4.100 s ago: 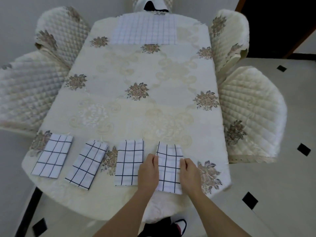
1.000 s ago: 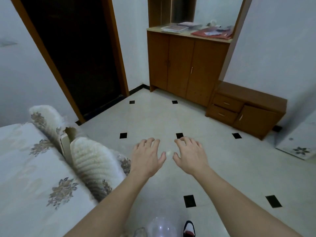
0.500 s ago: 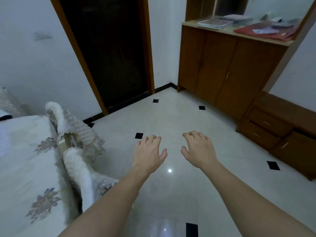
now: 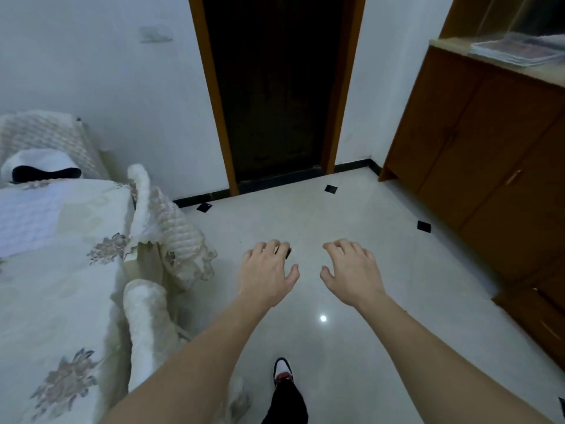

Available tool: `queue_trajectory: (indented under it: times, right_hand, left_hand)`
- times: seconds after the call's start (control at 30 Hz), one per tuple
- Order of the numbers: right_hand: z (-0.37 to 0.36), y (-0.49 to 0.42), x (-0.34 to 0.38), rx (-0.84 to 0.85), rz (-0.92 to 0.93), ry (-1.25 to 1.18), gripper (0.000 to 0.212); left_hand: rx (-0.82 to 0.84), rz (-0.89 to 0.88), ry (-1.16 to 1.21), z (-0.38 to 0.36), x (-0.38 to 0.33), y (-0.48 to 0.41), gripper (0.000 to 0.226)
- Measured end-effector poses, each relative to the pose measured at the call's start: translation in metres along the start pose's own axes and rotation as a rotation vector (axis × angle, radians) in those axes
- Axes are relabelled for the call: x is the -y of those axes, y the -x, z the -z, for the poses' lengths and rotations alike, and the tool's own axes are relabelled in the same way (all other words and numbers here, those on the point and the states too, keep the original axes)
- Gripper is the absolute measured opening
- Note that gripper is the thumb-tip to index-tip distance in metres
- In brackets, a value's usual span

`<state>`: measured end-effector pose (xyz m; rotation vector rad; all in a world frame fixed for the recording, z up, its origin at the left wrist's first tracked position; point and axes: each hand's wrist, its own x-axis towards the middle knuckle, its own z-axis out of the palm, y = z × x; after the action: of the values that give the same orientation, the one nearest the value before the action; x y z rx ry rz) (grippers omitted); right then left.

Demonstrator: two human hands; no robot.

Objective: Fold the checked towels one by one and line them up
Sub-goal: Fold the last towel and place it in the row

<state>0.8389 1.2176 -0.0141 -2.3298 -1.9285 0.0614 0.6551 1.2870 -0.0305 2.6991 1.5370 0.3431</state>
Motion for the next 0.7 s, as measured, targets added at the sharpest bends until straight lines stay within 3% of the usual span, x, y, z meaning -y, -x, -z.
queue_trajectory:
  times: [0.3,0.7]
  right_hand:
    - [0.004,-0.212,0.002,0.005,0.093,0.004,0.046]
    - [-0.026,-0.424,-0.007,0.047,0.186,-0.078,0.047]
  left_hand:
    - [0.013,0.084,-0.026,-0.015,0.07,-0.182,0.056]
    - [0.094,0.148,-0.083,-0.05,0.128,-0.366,0.056]
